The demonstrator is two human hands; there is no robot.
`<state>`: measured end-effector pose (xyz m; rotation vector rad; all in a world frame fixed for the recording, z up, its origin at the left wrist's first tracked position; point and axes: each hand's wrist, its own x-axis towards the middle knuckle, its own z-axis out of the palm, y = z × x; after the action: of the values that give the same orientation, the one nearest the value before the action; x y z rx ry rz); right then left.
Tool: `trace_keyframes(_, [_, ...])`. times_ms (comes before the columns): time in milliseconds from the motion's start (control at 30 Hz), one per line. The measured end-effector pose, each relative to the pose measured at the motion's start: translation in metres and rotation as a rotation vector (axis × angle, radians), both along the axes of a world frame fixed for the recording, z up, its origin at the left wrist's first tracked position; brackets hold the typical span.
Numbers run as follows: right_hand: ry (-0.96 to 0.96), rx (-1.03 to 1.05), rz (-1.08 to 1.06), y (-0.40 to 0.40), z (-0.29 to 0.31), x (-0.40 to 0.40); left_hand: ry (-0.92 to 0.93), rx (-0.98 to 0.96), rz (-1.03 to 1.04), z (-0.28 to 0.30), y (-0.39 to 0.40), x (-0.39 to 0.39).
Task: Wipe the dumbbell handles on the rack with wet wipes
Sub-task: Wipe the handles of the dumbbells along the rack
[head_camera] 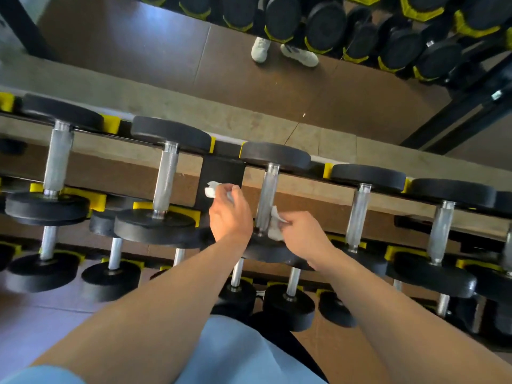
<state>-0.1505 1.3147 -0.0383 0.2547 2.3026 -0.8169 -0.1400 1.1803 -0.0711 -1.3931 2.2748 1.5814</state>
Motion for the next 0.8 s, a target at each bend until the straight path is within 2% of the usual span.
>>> trace_keyframes(33, [-0.010,-0.078,-0.173,0.005,0.001,-0.008,0.007,0.005,0.005,-0.001,0.000,0.001])
trace_keyframes(100, [0.169,-0.102,-0.441,0.004,0.001,-0.028,0.023,0.022,0.018,-0.003,-0.001,0.000])
trace_keyframes(167, [0.305,-0.081,-0.499,-0.017,-0.003,-0.039,0.030,0.022,0.027,-0.001,0.000,0.000])
trace_keyframes(233, [0.319,-0.060,-0.455,-0.037,-0.007,-0.032,0.033,0.027,0.014,0.004,0.006,-0.003])
trace_keyframes(300, [0.361,0.039,-0.276,-0.051,-0.008,-0.011,0.045,0.039,0.049,0.002,-0.001,-0.001])
trace_keyframes(433, [0.425,0.038,0.075,-0.012,0.000,0.015,0.062,0.049,0.051,0.001,0.000,0.004])
trace_keyframes(567, [0.679,-0.071,0.255,0.000,0.013,-0.003,0.106,0.076,0.079,-0.001,-0.002,0.006])
trace_keyframes(700, [0.911,0.052,0.782,0.001,-0.014,-0.051,0.067,0.050,0.119,-0.005,0.006,0.024])
trace_keyframes(767, [0.882,0.072,0.959,0.005,-0.028,-0.061,0.018,0.044,0.112,-0.005,0.016,0.036])
trace_keyframes(800, [0.860,0.066,0.981,0.009,-0.032,-0.062,0.007,0.044,0.125,-0.005,0.020,0.039])
